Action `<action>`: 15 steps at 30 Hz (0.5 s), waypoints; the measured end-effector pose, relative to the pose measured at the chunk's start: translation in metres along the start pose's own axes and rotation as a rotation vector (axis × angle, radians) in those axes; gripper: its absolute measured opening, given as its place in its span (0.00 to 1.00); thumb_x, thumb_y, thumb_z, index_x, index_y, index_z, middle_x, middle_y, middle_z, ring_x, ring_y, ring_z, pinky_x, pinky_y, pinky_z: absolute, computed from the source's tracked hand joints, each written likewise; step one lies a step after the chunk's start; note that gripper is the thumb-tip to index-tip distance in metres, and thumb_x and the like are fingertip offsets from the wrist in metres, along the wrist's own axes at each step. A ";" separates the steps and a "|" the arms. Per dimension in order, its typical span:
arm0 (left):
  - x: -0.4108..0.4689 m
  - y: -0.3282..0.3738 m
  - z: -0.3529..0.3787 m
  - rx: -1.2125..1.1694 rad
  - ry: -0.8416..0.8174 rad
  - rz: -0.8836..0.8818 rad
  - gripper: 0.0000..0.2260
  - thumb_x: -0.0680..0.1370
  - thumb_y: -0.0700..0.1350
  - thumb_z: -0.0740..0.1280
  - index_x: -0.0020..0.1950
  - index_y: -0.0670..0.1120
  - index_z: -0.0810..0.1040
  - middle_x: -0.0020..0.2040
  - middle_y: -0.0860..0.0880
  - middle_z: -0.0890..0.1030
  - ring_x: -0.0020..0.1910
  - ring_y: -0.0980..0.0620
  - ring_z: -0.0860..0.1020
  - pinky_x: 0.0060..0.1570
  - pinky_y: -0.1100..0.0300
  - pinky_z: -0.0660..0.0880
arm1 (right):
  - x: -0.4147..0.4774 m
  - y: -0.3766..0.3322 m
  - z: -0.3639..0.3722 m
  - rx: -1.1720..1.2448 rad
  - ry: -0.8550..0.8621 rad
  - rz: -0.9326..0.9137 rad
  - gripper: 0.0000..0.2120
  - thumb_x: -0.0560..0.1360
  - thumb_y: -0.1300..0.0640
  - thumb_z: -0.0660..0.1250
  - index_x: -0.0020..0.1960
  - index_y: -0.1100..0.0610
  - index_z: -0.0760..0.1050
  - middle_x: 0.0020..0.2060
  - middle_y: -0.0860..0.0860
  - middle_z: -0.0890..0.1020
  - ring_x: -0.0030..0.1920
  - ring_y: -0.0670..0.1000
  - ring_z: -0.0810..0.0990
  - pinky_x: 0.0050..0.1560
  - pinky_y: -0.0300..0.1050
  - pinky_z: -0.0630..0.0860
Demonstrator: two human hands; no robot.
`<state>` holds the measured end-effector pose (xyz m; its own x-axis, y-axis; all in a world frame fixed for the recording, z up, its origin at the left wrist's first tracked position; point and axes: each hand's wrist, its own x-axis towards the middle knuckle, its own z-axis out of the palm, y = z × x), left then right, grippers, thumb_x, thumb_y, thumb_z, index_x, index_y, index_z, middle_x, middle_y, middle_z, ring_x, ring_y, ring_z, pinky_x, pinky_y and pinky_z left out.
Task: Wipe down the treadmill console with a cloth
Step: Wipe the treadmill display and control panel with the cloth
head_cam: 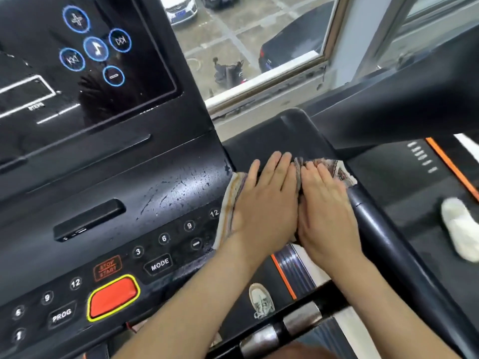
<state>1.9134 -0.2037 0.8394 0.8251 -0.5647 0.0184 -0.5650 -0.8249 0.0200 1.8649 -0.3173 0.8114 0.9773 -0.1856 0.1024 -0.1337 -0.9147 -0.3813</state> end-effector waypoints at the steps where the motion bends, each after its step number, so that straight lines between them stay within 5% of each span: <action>1: -0.011 -0.005 -0.004 -0.027 0.015 -0.014 0.23 0.81 0.49 0.55 0.76 0.45 0.61 0.77 0.46 0.61 0.76 0.48 0.57 0.74 0.46 0.54 | -0.004 -0.005 -0.001 0.002 -0.018 -0.028 0.26 0.78 0.54 0.49 0.74 0.61 0.64 0.73 0.56 0.66 0.75 0.55 0.60 0.75 0.51 0.51; 5: -0.078 -0.039 -0.005 -0.275 0.208 -0.053 0.13 0.78 0.49 0.66 0.61 0.47 0.78 0.62 0.51 0.76 0.60 0.48 0.75 0.59 0.49 0.73 | -0.032 -0.039 0.004 0.162 -0.117 -0.230 0.25 0.78 0.54 0.52 0.73 0.61 0.67 0.72 0.54 0.69 0.75 0.55 0.62 0.73 0.54 0.55; 9: -0.068 -0.055 0.002 -0.303 0.345 -0.067 0.10 0.79 0.46 0.64 0.54 0.43 0.83 0.53 0.50 0.83 0.53 0.52 0.77 0.63 0.67 0.68 | -0.017 -0.057 0.010 0.161 -0.147 -0.251 0.29 0.77 0.51 0.50 0.74 0.63 0.63 0.72 0.55 0.70 0.74 0.54 0.64 0.72 0.51 0.54; 15: -0.002 -0.084 -0.002 -0.167 0.324 -0.111 0.16 0.76 0.43 0.59 0.58 0.38 0.80 0.55 0.43 0.82 0.56 0.49 0.73 0.58 0.57 0.67 | 0.073 -0.070 0.026 0.078 -0.195 -0.287 0.33 0.75 0.50 0.41 0.78 0.60 0.52 0.76 0.53 0.62 0.77 0.50 0.53 0.77 0.50 0.48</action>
<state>1.9597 -0.1330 0.8393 0.8524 -0.4122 0.3218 -0.4872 -0.8496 0.2020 1.9500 -0.2571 0.8216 0.9873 0.1536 0.0410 0.1561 -0.8883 -0.4320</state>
